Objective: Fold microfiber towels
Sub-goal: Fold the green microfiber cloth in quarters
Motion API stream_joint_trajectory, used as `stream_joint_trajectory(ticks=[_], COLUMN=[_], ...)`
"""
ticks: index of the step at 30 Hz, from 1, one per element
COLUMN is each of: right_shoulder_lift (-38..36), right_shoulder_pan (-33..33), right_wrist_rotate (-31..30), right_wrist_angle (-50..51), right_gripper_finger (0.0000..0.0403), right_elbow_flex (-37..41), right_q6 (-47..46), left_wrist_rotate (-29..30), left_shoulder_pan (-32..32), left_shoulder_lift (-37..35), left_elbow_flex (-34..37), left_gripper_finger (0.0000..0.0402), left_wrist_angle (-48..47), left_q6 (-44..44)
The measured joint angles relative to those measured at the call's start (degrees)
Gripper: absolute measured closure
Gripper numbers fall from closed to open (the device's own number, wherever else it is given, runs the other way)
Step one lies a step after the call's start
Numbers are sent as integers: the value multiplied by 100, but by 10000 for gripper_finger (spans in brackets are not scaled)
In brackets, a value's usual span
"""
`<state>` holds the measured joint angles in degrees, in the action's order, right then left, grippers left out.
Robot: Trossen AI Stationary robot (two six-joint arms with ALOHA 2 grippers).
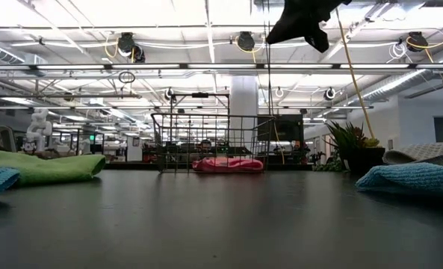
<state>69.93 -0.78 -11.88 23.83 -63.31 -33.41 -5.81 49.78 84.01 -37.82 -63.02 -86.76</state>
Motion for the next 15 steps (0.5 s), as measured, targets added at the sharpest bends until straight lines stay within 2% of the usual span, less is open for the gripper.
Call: stream_joint_trajectory(ticks=[3,8,12,15], right_shoulder_lift=[0,0,0,0], right_shoulder_pan=[0,0,0,0], right_wrist_rotate=[2,11,13,27], right_wrist_angle=[9,44,44,44], right_gripper_finger=[403,403,403,403], right_elbow_flex=[-2,-2,-2,-1], right_q6=[1,28,125,133], left_wrist_rotate=[-143,-75,602,1518], left_shoulder_pan=[0,-148,-464,-733], left_shoulder_lift=[0,-4,-112,-297], left_elbow_flex=[-34,-393,-1026,-1639], left_gripper_finger=[387,397,398,399], left_wrist_angle=[27,4,-39,-274], left_q6=[-10,-66,-38,-28])
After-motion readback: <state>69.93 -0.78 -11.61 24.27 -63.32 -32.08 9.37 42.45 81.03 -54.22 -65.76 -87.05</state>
